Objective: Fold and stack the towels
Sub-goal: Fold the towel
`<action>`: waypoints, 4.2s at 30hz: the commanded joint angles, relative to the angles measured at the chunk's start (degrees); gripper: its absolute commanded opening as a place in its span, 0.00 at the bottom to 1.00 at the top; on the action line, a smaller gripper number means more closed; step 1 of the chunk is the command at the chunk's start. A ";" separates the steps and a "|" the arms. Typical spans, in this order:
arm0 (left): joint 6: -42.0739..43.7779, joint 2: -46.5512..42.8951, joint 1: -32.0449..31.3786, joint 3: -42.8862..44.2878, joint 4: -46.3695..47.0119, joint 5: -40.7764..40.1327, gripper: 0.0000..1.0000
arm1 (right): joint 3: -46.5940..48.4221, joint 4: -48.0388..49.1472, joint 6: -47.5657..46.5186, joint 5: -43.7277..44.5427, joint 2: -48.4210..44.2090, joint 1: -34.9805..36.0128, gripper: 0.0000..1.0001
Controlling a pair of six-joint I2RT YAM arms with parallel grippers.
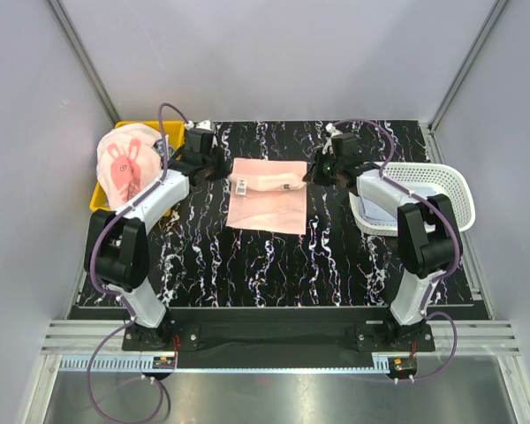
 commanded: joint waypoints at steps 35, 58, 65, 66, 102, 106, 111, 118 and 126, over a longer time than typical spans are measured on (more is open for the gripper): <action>-1.73 -8.35 -3.51 -7.48 -1.85 -7.08 0.00 | -10.62 1.80 1.18 3.54 -13.38 3.76 0.00; -2.35 -7.55 -4.92 -22.95 6.68 -2.59 0.07 | -24.16 9.98 5.83 1.87 -12.85 7.19 0.35; -2.43 -10.28 -4.92 -23.48 4.48 -3.39 0.13 | -24.34 4.44 6.63 4.32 -17.16 8.06 0.41; -2.43 -10.54 -4.92 -23.39 4.04 -3.48 0.13 | -24.25 2.87 6.63 5.11 -17.51 8.41 0.42; -3.75 -11.78 -9.40 -24.70 -1.33 -12.88 0.48 | -23.99 -8.30 9.44 20.59 -13.11 18.08 0.38; -3.14 -8.88 -9.40 -24.80 -0.18 -12.88 0.53 | -22.94 -10.41 9.44 21.82 -15.49 18.08 0.47; -3.22 -6.68 -9.40 -26.11 2.28 -11.57 0.55 | -21.53 -12.26 9.00 23.84 -15.85 18.00 0.47; -2.79 -4.83 -9.84 -27.34 2.81 -11.47 0.51 | -21.70 -11.74 9.53 25.69 -12.07 18.08 0.47; -3.05 -4.39 -10.01 -28.75 1.84 -12.53 0.34 | -23.11 -9.71 9.79 25.07 -10.04 18.08 0.40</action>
